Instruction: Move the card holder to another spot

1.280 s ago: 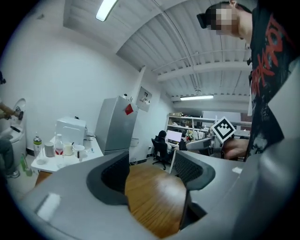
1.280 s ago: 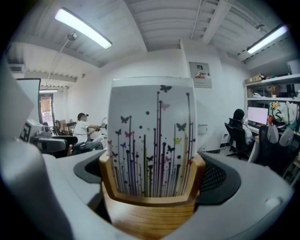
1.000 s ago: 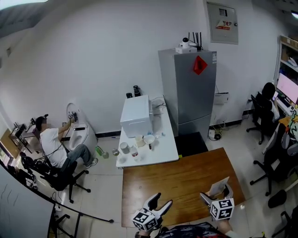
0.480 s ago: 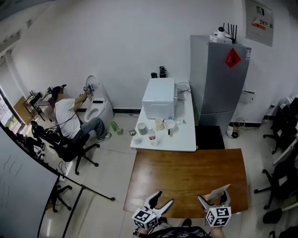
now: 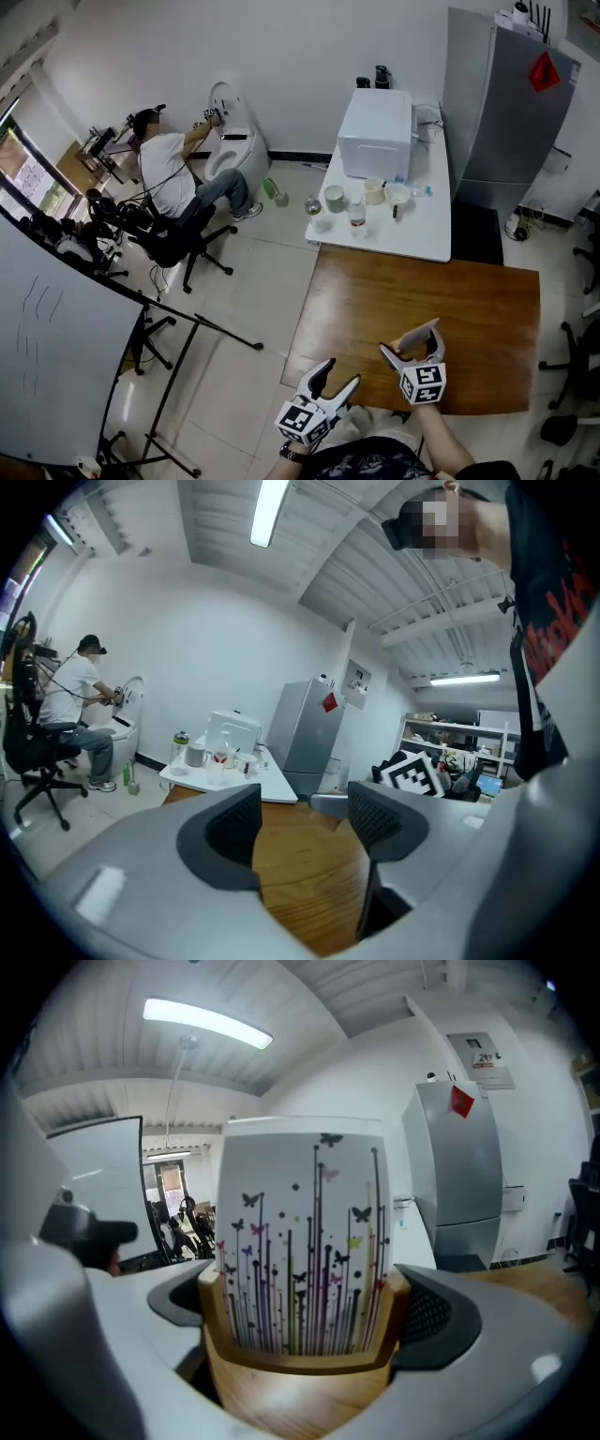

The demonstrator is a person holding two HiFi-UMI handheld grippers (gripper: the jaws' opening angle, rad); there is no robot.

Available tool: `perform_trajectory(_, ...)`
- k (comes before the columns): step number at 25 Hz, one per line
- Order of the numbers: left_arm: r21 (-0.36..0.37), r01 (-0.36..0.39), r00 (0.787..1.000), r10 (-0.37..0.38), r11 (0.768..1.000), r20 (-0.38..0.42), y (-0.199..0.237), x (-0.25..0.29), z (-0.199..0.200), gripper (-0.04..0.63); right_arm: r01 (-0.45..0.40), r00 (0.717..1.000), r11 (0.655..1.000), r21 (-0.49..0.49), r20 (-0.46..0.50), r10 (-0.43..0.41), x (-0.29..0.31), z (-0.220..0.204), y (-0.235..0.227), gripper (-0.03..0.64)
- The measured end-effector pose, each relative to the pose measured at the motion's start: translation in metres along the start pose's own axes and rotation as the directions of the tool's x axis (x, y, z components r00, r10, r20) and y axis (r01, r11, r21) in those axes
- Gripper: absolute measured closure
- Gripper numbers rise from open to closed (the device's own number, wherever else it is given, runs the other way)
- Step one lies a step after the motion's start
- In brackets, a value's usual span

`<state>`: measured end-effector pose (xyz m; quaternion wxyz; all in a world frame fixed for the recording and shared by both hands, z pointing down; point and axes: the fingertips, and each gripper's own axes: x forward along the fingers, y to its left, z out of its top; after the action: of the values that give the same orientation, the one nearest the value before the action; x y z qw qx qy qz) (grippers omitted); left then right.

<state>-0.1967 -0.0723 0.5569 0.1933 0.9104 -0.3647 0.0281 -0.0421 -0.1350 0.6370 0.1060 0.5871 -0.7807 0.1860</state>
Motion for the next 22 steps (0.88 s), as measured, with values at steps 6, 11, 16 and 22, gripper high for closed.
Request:
perform_trajectory(6,-0.048,-0.081,0.995,0.079,0.996,-0.054,0.045,-0.031,-0.034,0.302,0.036,0.994,0.999,-0.03,-0.102,-0.039,0.117,-0.085,-0.001,0.044)
perform_trajectory(11,-0.045,-0.102,0.992,0.098,0.994,-0.085,0.072,-0.046,-0.062,0.302,0.07,0.98,0.994,-0.081,-0.182,-0.084,0.175,-0.144,0.0,0.044)
perform_trajectory(16,-0.077,-0.067,0.993,0.059,0.995,-0.107,0.091,-0.037,-0.095,0.302,0.141,0.97,0.984,-0.109,-0.183,-0.16,0.181,-0.176,-0.007,0.044)
perform_trajectory(22,-0.076,0.016,0.998,-0.02,0.997,-0.06,0.082,0.001,-0.085,0.302,0.133,0.953,0.989,-0.066,-0.266,-0.146,0.206,-0.18,-0.007,0.037)
